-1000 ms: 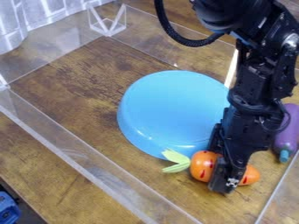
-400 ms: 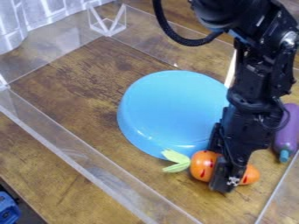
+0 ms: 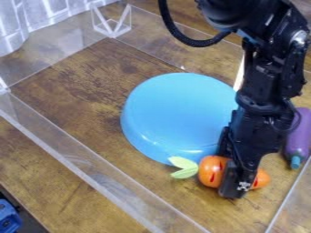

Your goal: Move the carrot to the right side

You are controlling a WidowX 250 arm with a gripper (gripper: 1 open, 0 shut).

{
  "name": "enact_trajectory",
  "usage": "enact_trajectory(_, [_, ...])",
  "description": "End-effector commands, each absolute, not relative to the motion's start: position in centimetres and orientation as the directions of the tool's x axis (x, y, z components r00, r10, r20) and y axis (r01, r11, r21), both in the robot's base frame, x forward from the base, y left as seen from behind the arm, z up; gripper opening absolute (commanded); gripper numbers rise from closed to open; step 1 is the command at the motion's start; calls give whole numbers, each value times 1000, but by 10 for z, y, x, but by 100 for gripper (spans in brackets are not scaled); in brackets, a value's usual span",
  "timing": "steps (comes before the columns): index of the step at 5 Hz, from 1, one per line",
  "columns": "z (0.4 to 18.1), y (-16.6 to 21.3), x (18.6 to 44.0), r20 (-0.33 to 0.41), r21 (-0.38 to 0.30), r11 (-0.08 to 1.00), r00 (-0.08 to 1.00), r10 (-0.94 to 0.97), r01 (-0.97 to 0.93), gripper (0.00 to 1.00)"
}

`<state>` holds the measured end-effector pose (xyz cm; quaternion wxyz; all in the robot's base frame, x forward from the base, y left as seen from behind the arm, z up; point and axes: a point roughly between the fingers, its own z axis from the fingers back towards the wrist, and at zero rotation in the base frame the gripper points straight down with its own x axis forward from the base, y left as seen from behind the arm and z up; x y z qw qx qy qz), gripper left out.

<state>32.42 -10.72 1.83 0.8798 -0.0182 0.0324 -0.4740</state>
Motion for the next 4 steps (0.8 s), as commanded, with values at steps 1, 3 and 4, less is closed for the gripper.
enact_trajectory(1, [15, -89, 326, -40, -65, 578, 577, -816, 813, 0])
enact_trajectory(3, [14, -88, 327, -33, -72, 586, 586, -810, 807, 0])
enact_trajectory(4, [14, -88, 327, -28, -75, 590, 590, -807, 804, 0])
